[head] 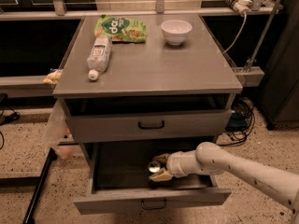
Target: Pick redbull can from middle drawer and place on counter
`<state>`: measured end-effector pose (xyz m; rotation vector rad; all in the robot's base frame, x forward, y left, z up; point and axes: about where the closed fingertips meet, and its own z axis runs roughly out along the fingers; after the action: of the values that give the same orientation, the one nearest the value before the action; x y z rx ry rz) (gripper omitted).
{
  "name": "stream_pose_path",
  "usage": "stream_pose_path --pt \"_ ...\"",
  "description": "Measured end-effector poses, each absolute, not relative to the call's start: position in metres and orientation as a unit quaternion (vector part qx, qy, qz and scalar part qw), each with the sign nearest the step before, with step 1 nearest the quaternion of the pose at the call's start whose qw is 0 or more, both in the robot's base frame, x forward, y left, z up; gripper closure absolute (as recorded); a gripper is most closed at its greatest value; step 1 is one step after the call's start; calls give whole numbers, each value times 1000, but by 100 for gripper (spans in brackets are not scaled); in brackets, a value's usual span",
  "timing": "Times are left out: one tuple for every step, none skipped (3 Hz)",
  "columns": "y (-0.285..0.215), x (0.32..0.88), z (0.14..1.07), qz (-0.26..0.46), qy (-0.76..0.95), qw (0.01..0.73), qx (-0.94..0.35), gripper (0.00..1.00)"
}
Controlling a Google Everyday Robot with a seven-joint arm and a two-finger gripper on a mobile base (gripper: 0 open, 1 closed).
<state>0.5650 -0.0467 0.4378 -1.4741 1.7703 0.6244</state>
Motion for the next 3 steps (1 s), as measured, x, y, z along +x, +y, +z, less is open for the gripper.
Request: stream_pose_path --pt "-47 565 438 243 689 368 -574 72" --pt "-47 561 442 250 689 365 -574 96" --pt "-56 550 465 260 694 354 -571 100"
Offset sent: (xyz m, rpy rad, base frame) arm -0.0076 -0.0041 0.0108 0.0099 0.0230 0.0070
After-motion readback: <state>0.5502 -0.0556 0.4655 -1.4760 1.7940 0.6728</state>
